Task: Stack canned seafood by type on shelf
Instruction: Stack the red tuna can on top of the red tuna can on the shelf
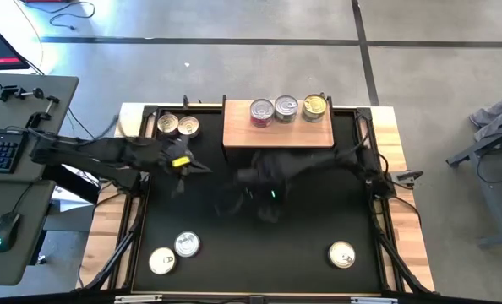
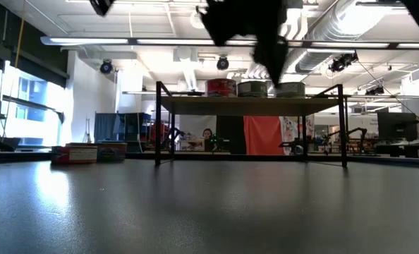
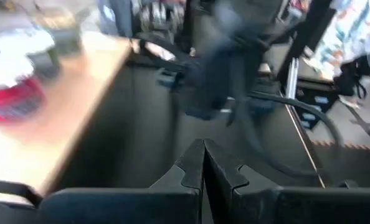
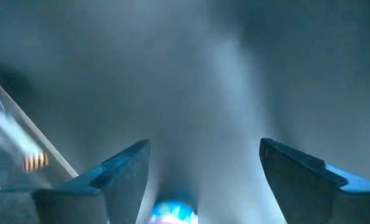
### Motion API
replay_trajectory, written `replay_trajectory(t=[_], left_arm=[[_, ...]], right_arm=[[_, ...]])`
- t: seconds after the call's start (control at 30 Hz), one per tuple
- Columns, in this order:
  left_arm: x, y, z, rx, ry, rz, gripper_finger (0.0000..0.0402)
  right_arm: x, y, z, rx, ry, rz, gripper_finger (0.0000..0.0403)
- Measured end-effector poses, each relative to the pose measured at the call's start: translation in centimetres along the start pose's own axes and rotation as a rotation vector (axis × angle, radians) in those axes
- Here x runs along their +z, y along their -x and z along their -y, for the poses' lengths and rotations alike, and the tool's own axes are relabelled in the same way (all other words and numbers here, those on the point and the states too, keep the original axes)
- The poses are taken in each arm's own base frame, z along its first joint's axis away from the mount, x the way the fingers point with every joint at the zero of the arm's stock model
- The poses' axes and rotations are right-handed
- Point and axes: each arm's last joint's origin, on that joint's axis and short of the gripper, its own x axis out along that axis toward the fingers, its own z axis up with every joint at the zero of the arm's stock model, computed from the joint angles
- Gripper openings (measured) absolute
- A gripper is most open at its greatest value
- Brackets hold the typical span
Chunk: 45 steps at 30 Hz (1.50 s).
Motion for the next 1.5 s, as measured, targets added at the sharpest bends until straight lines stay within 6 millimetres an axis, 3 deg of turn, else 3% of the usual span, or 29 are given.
replay_trajectory(t=[0.13, 0.23, 0.33, 0.47, 0.7, 0.83, 0.97, 1.13, 1.23, 1.33, 1.5], left_arm=[[-1.4, -2.8, 0.5, -0.134, 0.122, 0.0, 0.0], [-2.2, -4.6, 1.2, -0.233, 0.223, 0.044, 0.0], [-2.8, -6.1, 1.7, -0.244, 0.288, 0.069, 0.0], [-3.7, -8.5, 2.6, -0.168, 0.316, 0.072, 0.0], [-5.9, -11.9, 5.7, -0.167, 0.455, 0.077, 0.0], [-6.7, -12.8, 7.1, -0.126, 0.5, 0.046, 0.0], [-6.5, -12.4, 7.9, -0.11, 0.503, -0.052, 0.0], [-5.6, -9.0, 9.6, -0.201, 0.473, -0.371, 0.0], [-6.6, -6.0, 11.0, -0.138, 0.455, -0.636, 0.0], [-8.1, -3.2, 12.8, -0.077, 0.481, -0.789, 0.0], [-11.4, -1.6, 16.3, -0.031, 0.486, -0.926, 0.0]], right_arm=[[-3.0, -5.5, -2.4, -0.036, 0.045, -0.183, 0.0291], [-5.8, -7.6, -3.7, -0.056, 0.056, -0.228, 0.0286], [-9.0, -8.4, -4.7, -0.056, 0.042, -0.248, 0.0264], [-13.8, -8.3, -5.7, -0.048, 0.004, -0.209, 0.0202], [-22.3, -8.3, -5.5, -0.047, -0.099, -0.167, 0.0026], [-25.0, -9.8, -5.0, -0.03, -0.137, -0.156, 0.0017], [-26.0, -11.1, -5.2, 0.008, -0.142, -0.115, 0.0005], [-24.2, -11.1, -6.4, 0.159, -0.141, 0.071, 0.0005], [-22.6, -10.4, -6.6, 0.198, -0.136, 0.171, 0.0001], [-21.1, -9.6, -6.3, 0.186, -0.128, 0.269, 0.0001], [-18.5, -8.8, -5.6, 0.206, -0.083, 0.386, 0.0]])
